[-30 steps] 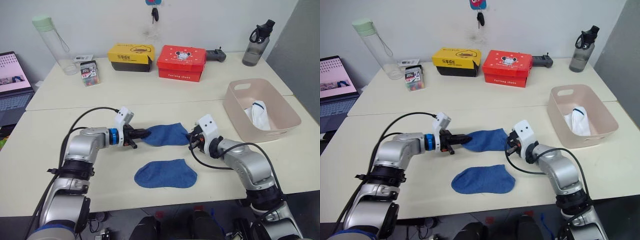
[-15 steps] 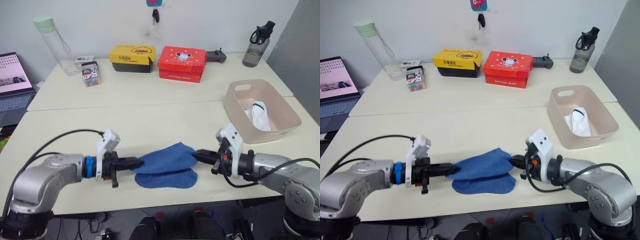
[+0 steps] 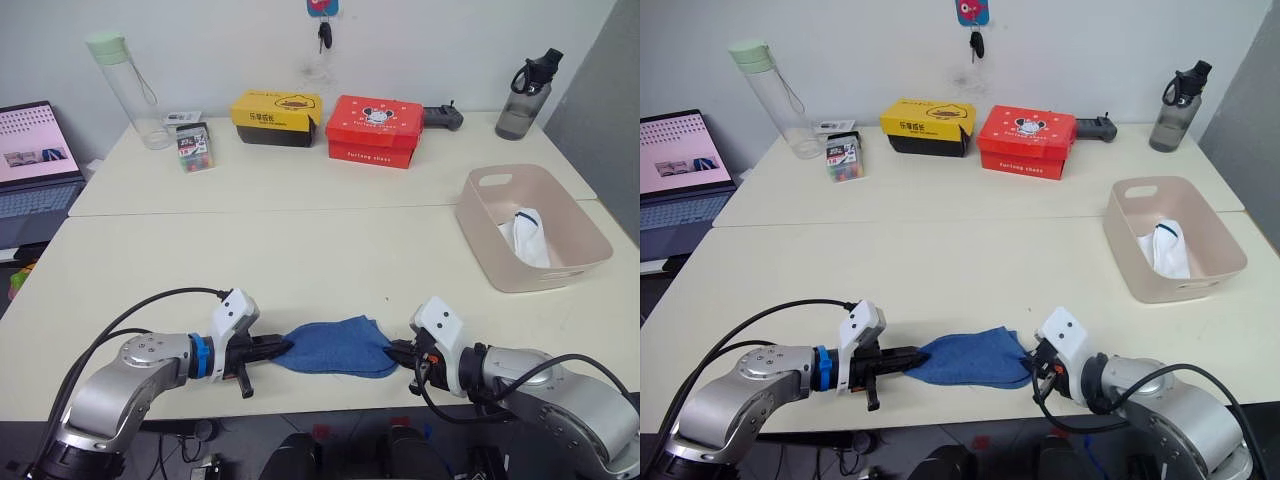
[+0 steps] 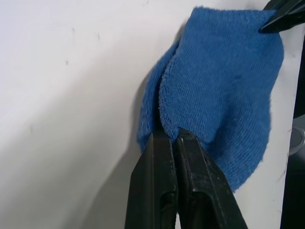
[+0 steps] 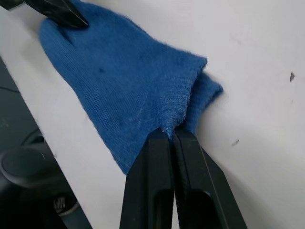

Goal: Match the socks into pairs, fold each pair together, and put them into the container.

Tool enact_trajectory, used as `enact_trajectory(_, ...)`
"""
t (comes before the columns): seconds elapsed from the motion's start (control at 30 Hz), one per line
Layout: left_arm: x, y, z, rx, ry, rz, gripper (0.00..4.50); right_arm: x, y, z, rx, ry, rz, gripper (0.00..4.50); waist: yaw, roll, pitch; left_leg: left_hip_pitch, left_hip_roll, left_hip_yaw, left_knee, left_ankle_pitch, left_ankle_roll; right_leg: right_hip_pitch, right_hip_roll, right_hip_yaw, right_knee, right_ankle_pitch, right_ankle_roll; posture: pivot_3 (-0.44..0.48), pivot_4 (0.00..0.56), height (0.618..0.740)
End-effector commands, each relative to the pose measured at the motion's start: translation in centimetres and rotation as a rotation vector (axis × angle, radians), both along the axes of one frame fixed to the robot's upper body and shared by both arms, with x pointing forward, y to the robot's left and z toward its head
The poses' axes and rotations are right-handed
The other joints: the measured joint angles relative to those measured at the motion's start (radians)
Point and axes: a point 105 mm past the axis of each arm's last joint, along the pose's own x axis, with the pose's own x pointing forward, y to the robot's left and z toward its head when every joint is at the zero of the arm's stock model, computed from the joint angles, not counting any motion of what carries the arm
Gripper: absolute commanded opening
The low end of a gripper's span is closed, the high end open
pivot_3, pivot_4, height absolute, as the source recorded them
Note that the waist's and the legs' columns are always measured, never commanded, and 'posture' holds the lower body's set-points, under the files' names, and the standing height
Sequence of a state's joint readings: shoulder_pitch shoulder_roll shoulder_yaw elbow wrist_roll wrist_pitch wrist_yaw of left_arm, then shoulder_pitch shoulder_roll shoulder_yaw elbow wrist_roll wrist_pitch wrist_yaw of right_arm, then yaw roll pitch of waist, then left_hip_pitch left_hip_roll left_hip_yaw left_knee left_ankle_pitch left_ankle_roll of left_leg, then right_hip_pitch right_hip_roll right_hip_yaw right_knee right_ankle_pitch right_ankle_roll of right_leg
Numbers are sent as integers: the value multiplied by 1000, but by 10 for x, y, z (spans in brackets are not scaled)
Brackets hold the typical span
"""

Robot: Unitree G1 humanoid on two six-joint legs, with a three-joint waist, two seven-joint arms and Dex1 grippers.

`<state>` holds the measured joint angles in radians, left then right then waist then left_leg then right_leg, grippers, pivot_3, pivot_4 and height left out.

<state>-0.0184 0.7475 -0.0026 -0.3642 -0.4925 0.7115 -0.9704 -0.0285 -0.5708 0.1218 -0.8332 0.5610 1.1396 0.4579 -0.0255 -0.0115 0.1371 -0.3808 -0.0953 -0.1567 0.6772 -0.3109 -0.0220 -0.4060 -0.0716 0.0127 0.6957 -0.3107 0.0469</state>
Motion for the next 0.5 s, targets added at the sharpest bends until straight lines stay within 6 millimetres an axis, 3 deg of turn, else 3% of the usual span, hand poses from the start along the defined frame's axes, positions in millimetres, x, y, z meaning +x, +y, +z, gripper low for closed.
enact_trajectory(0.03,-4,-8,19,-22,-44,-94,16,-2,-2,19,32,-75,8,0,0,0,0,0,0,0,0,0,0,0,0,0,0,0,0,0,150,726)
enact_trajectory(0.13,-1,-11,20,-8,-49,-117,16,-3,-7,16,17,-64,-10,0,1,0,0,0,0,0,0,0,0,0,0,-1,0,0,0,0,150,726)
enact_trajectory(0.5,17,-3,-11,95,-51,-91,16,-6,-3,-13,-44,5,-3,0,0,0,0,0,0,-1,0,0,0,1,0,-1,-1,0,0,0,150,726)
